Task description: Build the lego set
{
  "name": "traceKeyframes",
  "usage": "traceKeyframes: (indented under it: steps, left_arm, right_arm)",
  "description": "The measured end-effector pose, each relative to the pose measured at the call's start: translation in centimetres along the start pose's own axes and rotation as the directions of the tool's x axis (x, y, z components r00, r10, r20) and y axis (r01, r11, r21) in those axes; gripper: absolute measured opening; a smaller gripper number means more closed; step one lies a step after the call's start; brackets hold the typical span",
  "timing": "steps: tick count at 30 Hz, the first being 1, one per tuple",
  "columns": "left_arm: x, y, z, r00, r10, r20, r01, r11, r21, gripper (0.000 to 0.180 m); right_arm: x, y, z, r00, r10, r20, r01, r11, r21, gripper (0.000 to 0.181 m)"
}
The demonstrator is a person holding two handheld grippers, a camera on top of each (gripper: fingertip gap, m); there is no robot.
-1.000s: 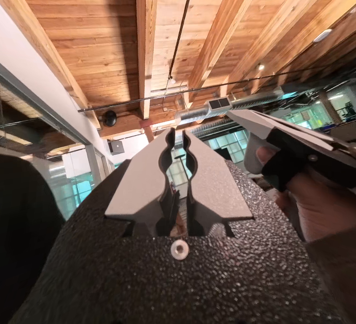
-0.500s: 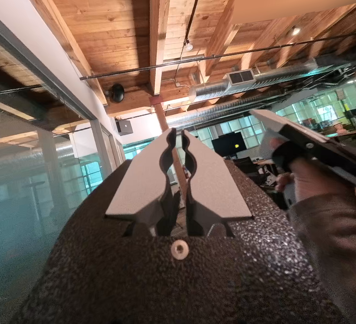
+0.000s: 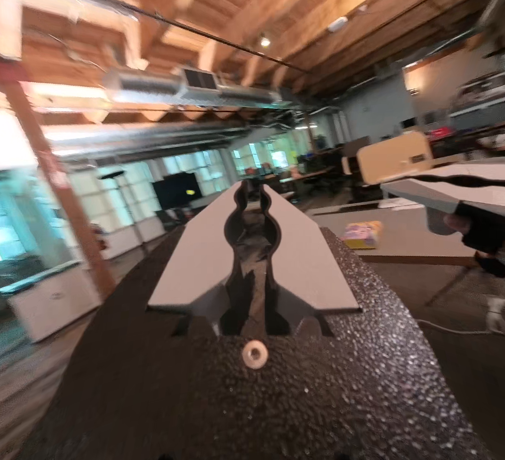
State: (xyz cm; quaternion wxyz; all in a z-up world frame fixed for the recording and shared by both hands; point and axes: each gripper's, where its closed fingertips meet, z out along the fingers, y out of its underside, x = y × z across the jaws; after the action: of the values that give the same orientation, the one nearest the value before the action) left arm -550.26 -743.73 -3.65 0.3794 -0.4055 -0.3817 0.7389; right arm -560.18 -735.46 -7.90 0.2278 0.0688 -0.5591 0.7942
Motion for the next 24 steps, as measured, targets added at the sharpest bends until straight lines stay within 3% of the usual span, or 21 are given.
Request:
traceKeyframes:
  steps: [4,7,14,17,22,24]
  left_arm:
    - [1.6,8.4,8.2,0.973,-0.164,-0.162,0.157,0.986,-0.052,0.006]
    - [4.4,14.8,14.1,0.942,-0.195,-0.272,0.167,0.979,-0.121,0.006]
    - [9.6,26.6,28.0,0.892,-0.236,-0.385,0.176,0.967,-0.184,0.007]
    - [11.8,31.2,33.7,0.881,-0.192,-0.432,0.095,0.967,-0.236,0.011]
    - [11.4,37.9,41.3,0.886,0.054,-0.460,-0.171,0.961,-0.216,0.056]
    - [9.9,42.0,43.7,0.859,0.198,-0.472,-0.346,0.904,-0.250,0.068]
  right_arm:
    - [5.9,6.7,-1.0,0.983,-0.092,-0.158,0.059,0.978,-0.202,0.000]
    - [10.4,10.9,-2.1,0.956,-0.138,-0.259,0.052,0.948,-0.315,0.000]
    - [21.3,21.8,0.4,0.924,-0.183,-0.336,0.028,0.908,-0.417,0.000]
    - [27.1,26.2,2.6,0.922,-0.172,-0.346,0.004,0.900,-0.435,0.000]
    - [34.8,31.3,6.5,0.944,-0.117,-0.309,-0.030,0.902,-0.431,0.016]
    - [36.8,33.5,7.8,0.946,-0.081,-0.312,-0.070,0.893,-0.444,0.018]
